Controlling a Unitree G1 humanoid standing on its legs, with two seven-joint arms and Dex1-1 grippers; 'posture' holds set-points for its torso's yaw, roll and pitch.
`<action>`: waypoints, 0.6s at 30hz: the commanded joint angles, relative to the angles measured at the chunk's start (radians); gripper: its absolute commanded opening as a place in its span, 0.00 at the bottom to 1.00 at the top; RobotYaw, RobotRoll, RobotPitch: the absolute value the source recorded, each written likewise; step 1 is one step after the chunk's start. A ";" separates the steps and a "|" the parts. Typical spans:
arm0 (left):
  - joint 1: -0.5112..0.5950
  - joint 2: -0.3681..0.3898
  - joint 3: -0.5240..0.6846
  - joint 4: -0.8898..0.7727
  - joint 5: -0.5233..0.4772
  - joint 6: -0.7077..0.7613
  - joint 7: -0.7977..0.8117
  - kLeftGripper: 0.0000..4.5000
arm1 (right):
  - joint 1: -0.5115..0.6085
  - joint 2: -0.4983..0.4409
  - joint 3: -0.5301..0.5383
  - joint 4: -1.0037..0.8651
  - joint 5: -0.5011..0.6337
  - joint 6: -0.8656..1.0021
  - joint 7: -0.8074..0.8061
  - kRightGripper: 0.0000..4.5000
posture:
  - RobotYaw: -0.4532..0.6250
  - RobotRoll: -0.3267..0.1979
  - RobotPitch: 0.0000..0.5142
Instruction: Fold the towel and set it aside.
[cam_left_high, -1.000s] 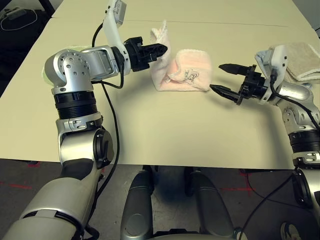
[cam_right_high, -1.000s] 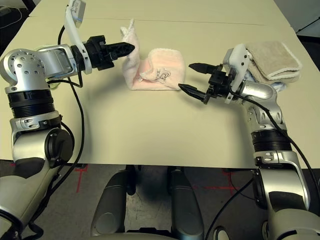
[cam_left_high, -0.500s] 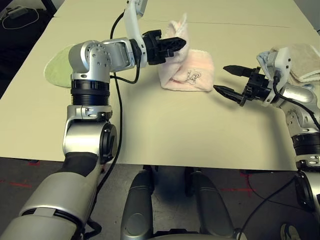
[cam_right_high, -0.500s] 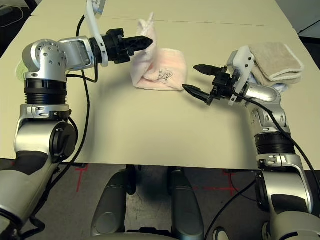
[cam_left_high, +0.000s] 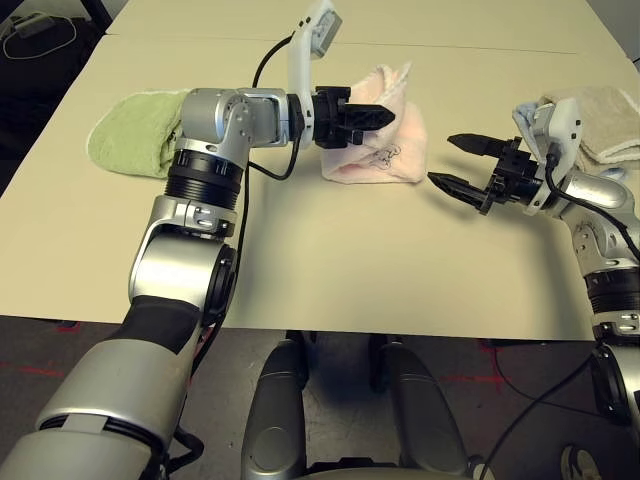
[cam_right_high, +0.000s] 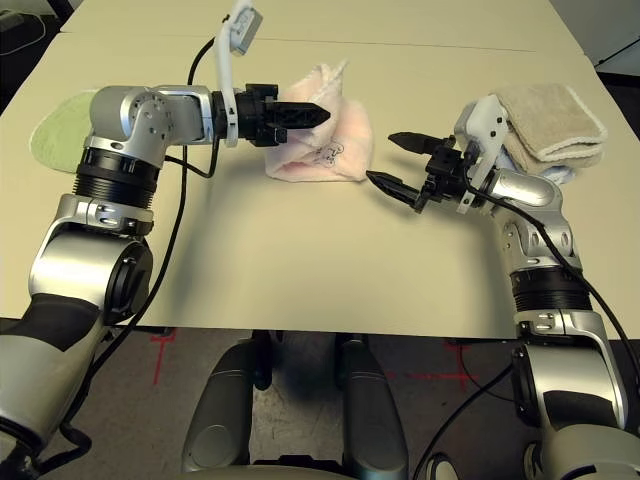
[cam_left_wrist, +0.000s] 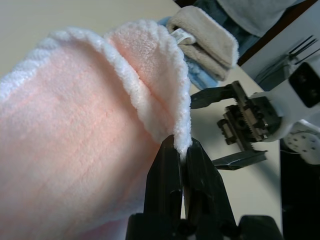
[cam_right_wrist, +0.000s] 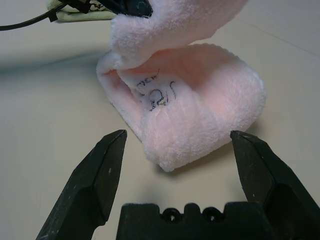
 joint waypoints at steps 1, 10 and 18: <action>-0.012 -0.019 -0.046 0.057 0.061 -0.065 -0.034 0.01 | 0.017 -0.031 -0.030 0.002 0.016 0.018 0.006 1.00 | 0.48 0.62 0.49; -0.019 -0.041 -0.058 0.103 0.121 -0.113 -0.073 0.01 | 0.013 -0.044 -0.027 0.019 0.009 0.005 0.003 1.00 | 0.48 0.62 0.49; -0.013 -0.059 -0.057 0.053 0.104 -0.066 -0.131 0.01 | 0.021 -0.041 -0.023 0.015 0.007 0.002 0.005 1.00 | 0.48 0.62 0.49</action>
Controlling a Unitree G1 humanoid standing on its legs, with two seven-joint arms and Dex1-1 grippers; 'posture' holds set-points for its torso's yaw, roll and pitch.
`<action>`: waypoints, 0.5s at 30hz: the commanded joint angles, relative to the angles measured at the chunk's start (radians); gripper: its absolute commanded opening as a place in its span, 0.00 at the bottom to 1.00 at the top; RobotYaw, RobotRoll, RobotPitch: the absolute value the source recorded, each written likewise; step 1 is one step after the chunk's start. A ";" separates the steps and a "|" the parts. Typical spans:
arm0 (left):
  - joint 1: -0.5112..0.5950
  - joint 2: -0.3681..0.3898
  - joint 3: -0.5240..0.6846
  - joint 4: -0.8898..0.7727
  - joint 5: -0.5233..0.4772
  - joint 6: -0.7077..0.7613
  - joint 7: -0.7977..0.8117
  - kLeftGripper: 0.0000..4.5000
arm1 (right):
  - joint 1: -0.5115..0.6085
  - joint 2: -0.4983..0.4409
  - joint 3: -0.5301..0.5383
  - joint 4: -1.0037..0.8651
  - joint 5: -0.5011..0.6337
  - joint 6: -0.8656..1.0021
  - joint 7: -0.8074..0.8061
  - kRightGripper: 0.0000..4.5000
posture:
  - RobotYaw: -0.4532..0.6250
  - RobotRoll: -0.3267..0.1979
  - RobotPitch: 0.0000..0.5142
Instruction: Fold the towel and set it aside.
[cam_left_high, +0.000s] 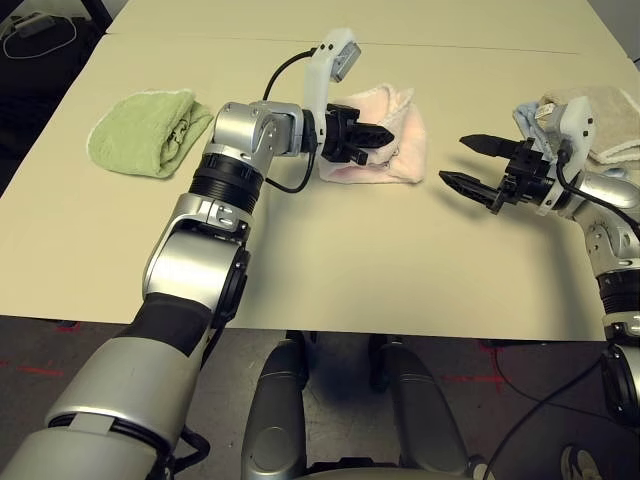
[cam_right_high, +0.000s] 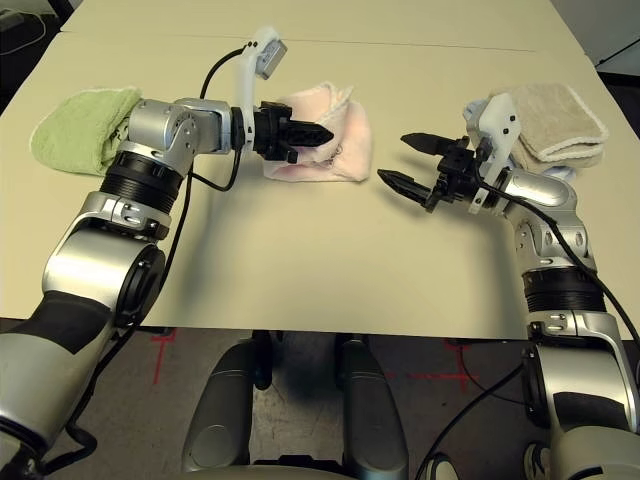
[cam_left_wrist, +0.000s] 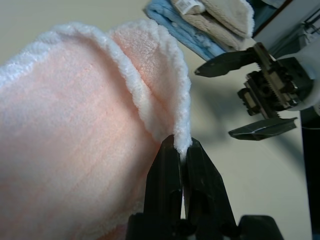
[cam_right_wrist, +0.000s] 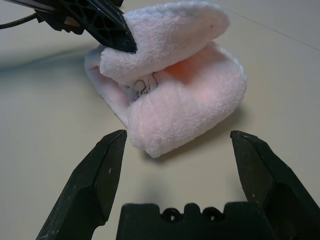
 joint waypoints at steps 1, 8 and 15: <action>-0.010 -0.022 -0.001 -0.046 -0.015 0.036 -0.033 0.01 | 0.021 -0.006 -0.010 0.000 0.000 -0.009 0.004 1.00 | 0.48 0.62 0.49; -0.046 -0.054 0.037 -0.039 -0.023 0.050 -0.017 0.01 | 0.022 -0.002 -0.007 0.003 -0.001 -0.009 0.005 1.00 | 0.49 0.62 0.50; -0.035 -0.061 -0.024 0.018 0.056 -0.049 -0.035 0.01 | 0.022 0.002 -0.004 -0.001 -0.003 -0.008 0.003 1.00 | 0.48 0.62 0.49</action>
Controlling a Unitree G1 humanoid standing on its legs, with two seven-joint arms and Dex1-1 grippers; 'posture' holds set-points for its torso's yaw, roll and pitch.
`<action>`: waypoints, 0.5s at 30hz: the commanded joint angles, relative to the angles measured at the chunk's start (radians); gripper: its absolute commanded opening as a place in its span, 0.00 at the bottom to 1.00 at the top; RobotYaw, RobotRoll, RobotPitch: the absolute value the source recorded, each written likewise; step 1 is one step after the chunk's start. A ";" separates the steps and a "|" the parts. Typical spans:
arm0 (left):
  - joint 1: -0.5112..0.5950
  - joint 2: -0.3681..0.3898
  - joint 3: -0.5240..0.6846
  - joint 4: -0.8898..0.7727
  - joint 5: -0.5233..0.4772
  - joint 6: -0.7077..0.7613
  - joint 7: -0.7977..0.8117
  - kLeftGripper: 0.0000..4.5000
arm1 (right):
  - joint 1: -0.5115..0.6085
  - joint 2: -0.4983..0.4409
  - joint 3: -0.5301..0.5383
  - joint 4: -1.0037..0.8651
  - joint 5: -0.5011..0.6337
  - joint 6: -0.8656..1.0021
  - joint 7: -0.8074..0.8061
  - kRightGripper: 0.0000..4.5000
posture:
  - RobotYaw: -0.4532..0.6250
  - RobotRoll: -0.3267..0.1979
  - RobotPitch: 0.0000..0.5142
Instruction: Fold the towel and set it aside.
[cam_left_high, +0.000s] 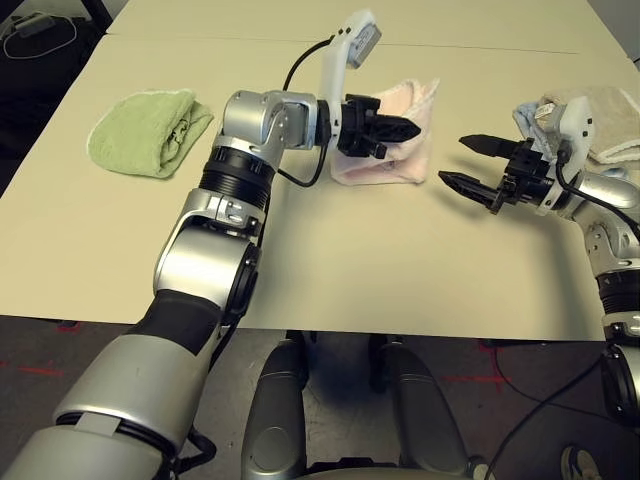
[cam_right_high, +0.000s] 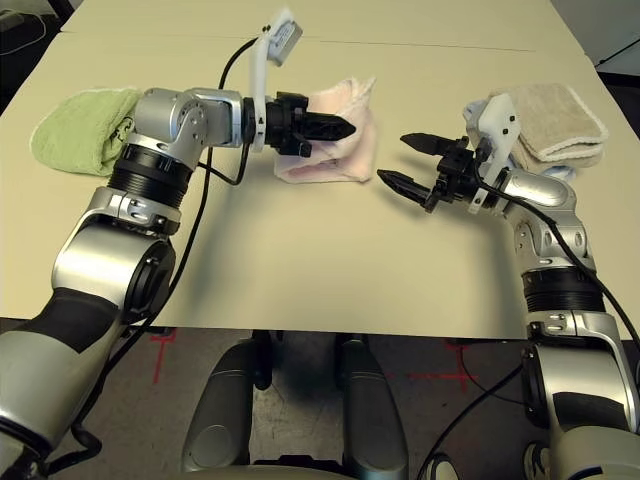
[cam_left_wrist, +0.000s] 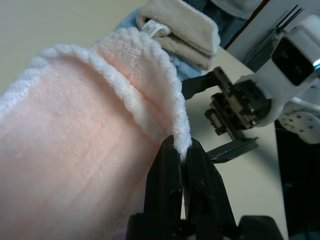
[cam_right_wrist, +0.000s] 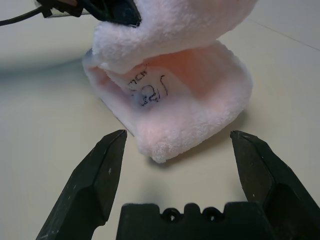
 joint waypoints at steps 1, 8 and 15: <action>0.016 -0.015 -0.055 0.029 0.054 -0.057 -0.019 0.06 | 0.022 -0.002 -0.005 -0.001 -0.002 -0.007 0.003 1.00 | 0.48 0.62 0.49; 0.042 -0.035 -0.090 0.099 0.140 -0.175 0.032 0.60 | 0.028 -0.002 -0.005 -0.014 0.000 -0.001 0.001 1.00 | 0.48 0.62 0.49; 0.033 -0.052 -0.046 0.095 0.137 -0.184 0.064 0.99 | 0.031 -0.003 -0.006 -0.019 0.001 0.000 0.000 1.00 | 0.48 0.62 0.48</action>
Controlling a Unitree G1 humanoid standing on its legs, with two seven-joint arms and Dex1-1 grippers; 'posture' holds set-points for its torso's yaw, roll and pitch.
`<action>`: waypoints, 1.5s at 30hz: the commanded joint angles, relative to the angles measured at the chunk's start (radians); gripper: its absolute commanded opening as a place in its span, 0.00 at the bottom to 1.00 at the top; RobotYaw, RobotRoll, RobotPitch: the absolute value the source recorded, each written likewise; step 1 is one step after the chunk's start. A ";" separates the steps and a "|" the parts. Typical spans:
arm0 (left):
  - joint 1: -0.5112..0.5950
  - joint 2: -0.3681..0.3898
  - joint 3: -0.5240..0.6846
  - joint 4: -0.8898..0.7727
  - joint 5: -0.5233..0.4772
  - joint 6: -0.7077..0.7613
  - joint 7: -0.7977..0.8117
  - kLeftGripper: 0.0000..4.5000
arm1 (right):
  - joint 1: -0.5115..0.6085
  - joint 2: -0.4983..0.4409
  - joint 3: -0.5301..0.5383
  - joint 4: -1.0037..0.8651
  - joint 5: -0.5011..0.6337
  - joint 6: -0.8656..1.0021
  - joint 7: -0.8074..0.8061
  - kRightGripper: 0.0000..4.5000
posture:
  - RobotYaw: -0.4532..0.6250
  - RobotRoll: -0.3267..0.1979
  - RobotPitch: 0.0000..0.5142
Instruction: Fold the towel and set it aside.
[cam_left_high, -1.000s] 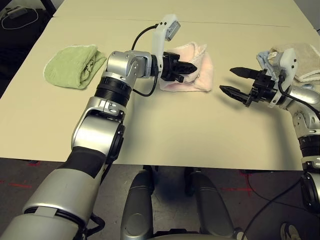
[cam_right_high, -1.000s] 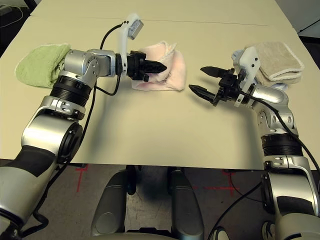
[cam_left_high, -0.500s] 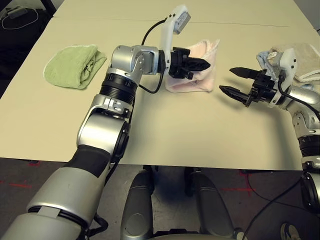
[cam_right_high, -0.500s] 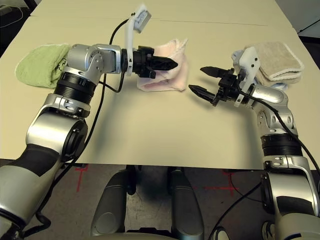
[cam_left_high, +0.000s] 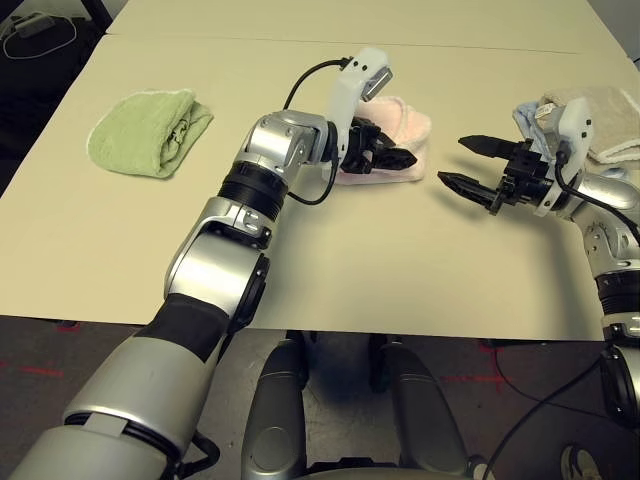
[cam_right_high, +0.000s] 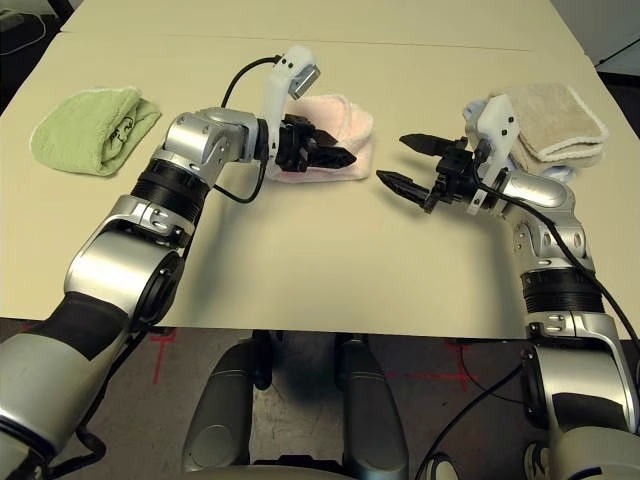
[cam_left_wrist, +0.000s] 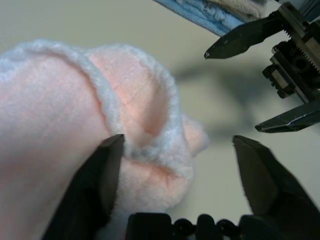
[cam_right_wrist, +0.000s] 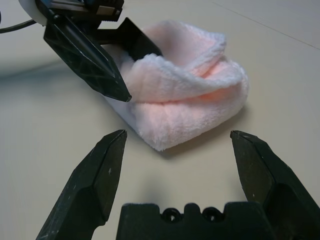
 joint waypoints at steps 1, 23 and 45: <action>-0.010 -0.015 0.023 -0.009 -0.008 0.015 0.008 0.99 | 0.024 -0.003 -0.006 -0.010 0.001 0.000 0.002 1.00 | 0.48 0.62 0.48; 0.173 0.169 0.108 -0.246 -0.048 -0.331 -0.158 0.99 | -0.059 0.015 -0.027 0.037 0.037 0.032 -0.007 1.00 | 0.50 0.62 0.45; 0.297 0.251 0.089 -0.104 0.055 -0.664 -0.152 0.99 | -0.106 0.067 -0.009 0.101 0.018 -0.004 0.016 1.00 | 0.50 0.62 0.48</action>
